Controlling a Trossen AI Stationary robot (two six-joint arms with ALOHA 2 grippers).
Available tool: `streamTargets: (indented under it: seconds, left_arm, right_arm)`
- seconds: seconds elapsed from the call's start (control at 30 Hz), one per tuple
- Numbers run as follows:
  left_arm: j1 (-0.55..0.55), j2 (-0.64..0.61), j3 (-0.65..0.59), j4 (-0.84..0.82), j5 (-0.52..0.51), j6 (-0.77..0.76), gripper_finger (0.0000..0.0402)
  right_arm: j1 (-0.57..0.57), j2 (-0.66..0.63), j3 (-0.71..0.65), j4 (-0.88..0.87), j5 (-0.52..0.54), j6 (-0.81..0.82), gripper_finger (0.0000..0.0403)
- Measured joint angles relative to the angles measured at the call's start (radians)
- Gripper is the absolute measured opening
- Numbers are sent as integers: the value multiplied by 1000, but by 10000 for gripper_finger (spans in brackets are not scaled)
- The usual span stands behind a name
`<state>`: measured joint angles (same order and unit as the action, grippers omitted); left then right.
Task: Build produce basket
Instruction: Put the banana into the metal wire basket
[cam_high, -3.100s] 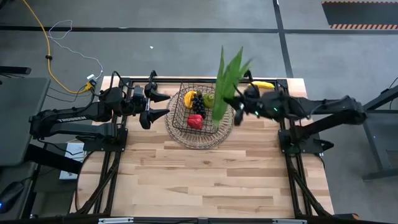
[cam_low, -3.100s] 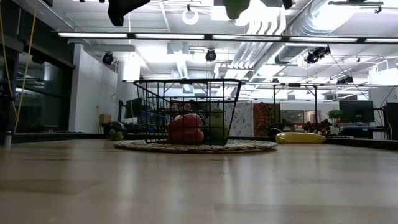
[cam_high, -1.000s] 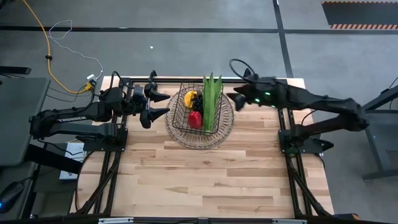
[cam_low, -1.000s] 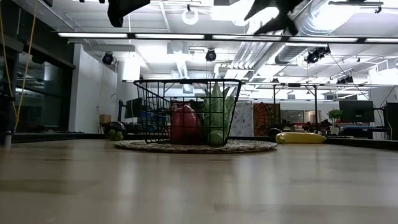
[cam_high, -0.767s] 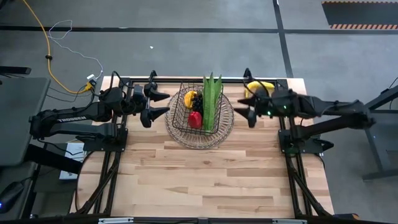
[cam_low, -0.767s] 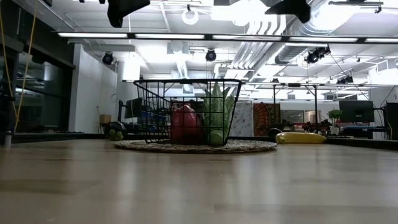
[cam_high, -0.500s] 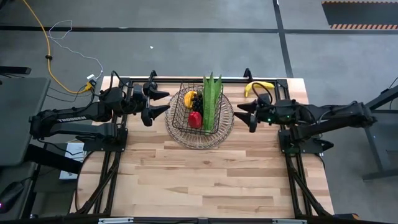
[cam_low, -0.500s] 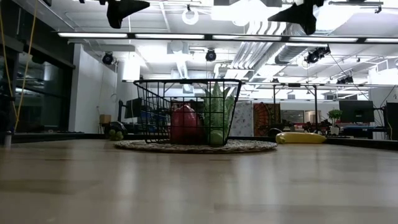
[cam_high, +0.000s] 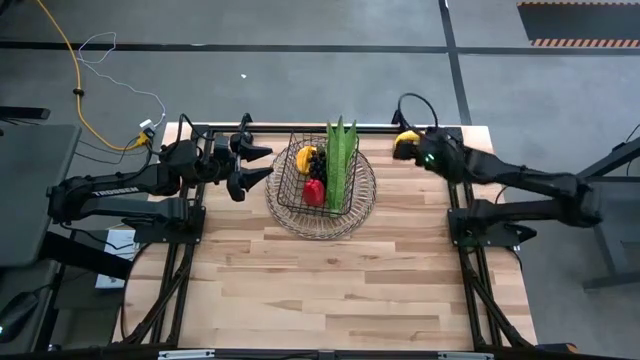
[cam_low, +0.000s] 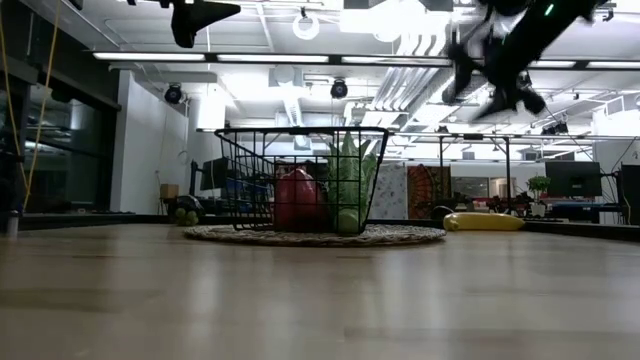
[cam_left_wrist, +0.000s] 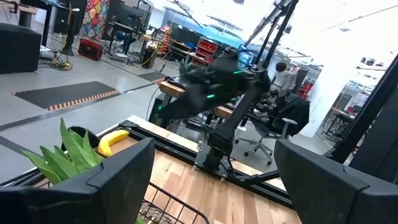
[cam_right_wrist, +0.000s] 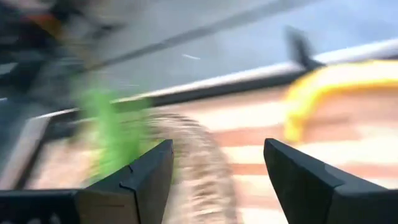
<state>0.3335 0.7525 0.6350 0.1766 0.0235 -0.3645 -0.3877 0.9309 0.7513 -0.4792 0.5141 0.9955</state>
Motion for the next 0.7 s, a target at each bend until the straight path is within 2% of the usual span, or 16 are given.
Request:
streamTargets:
  seconds: [0.1, 0.3, 0.5, 0.6, 0.7]
  left_arm:
    - [0, 0, 0, 0, -1, 0, 318]
    - [0, 0, 0, 0, 15, 0, 318]
    - [0, 0, 0, 0, 17, 0, 318]
    - [0, 0, 0, -1, 17, 0, 318]
    - [0, 0, 0, -2, 17, 0, 318]
  right_arm:
    - [-165, 114, 0, -34, -98, 50, 240]
    - [-373, 368, 2, 176, -261, -28, 240]
    - [-479, 564, 74, 167, -279, 17, 240]
    - [-491, 632, 128, 193, -266, 15, 240]
    - [-495, 710, 199, 139, -257, 10, 240]
